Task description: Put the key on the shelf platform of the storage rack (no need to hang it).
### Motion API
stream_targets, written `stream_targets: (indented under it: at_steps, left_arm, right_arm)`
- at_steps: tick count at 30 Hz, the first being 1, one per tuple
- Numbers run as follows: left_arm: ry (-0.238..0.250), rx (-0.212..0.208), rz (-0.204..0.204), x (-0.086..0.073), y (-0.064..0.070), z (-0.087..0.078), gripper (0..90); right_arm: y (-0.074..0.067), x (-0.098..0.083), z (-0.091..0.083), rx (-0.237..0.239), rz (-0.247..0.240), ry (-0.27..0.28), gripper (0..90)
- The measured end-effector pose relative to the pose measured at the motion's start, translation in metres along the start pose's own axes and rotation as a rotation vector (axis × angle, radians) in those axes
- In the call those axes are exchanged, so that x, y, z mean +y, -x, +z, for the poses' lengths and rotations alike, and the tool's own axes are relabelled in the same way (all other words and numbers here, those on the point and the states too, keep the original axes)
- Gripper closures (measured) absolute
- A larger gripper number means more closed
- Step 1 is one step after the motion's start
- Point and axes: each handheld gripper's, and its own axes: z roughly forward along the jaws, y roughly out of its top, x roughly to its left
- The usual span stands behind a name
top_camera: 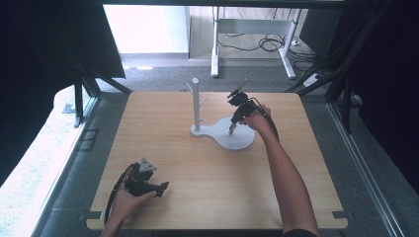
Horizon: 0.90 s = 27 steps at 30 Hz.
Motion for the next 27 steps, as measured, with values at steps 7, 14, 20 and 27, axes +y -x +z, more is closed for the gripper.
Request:
stream_targets:
  at_steps: [7,14,20,27]
  left_arm:
    - [0.001,0.000,-0.008,0.000,0.000,0.000,20.4]
    - [-0.001,-0.002,-0.008,0.000,0.000,0.001,20.4]
    - [-0.008,-0.001,-0.003,0.000,0.000,0.003,20.4]
    - [-0.011,-0.003,0.001,0.000,0.001,0.004,20.4]
  right_arm:
    - [0.002,-0.002,0.010,-0.009,0.016,0.002,89.7]
    - [0.007,-0.009,0.022,-0.004,0.031,-0.017,89.6]
    - [0.008,-0.013,0.031,-0.002,0.038,-0.025,89.4]
    - [0.009,-0.014,0.034,-0.004,0.049,-0.028,88.7]
